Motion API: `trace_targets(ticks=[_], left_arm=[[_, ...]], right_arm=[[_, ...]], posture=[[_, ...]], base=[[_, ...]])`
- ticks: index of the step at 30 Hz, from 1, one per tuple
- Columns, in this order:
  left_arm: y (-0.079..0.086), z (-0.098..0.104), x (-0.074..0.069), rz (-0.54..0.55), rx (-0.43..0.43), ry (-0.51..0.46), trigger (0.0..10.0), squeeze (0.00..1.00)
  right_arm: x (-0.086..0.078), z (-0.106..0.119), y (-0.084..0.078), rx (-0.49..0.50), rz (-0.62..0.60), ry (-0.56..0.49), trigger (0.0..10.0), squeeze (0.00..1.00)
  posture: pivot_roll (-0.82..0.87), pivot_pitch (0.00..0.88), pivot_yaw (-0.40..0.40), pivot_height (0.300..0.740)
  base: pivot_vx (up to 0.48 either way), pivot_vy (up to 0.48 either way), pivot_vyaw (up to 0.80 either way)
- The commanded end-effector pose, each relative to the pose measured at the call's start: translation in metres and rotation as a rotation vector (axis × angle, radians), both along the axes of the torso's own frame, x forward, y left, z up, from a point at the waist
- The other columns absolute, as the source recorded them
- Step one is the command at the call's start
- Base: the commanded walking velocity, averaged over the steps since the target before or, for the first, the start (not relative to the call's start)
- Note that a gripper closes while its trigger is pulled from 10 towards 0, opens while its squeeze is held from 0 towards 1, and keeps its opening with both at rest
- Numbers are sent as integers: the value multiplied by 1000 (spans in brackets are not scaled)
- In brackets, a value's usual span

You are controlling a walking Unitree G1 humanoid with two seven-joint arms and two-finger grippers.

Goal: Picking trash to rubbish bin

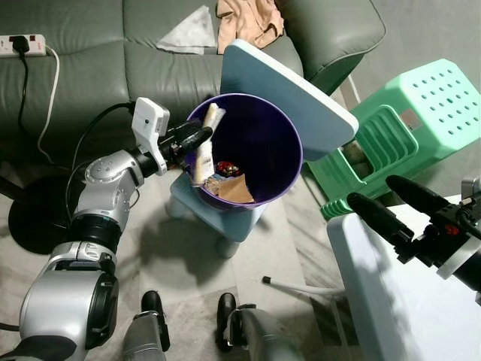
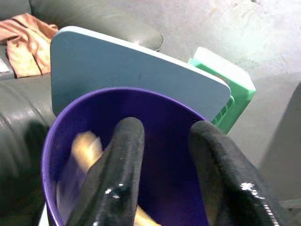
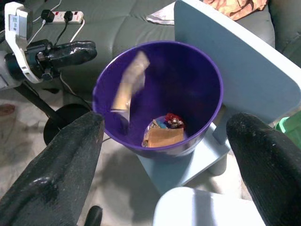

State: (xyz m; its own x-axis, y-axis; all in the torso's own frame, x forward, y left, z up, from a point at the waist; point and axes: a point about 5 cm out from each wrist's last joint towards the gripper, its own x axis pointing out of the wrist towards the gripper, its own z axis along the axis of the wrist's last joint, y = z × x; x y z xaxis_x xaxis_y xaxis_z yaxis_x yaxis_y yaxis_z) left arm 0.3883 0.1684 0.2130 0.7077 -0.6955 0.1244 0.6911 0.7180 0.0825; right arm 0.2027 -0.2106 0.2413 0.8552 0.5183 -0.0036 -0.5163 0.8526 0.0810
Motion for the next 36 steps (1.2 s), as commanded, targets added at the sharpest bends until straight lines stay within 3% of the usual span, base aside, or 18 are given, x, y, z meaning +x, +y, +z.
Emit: trace_targets(ticks=[1, 8, 17, 18, 36], left_arm=[[-2, -4, -1, -18, 9, 6, 10000, 1000], [2, -3, 0, -13, 0, 5, 10000, 1000], [2, 7, -3, 31, -44, -65, 10000, 1000], [2, 4, -7, 22, -59, -65, 10000, 0], [0, 19, -39, 231, -224, -119, 10000, 0]], right_arm=[[-5, 1, -2, -4, -16, 2, 10000, 0], [-4, 2, 0, -1, -22, -3, 10000, 0], [0, 3, -2, 11, -36, -18, 10000, 0], [1, 1, 0, 15, -39, -19, 10000, 0], [36, -5, -7, 75, -261, -151, 10000, 0]], posture=[[-303, 448, -220, 740], [-297, 444, -215, 740], [-287, 434, -206, 740], [-270, 421, -193, 740], [-178, 344, -140, 740]], base=[[0, 0, 0], [0, 0, 0], [0, 0, 0], [0, 0, 0], [0, 0, 0]])
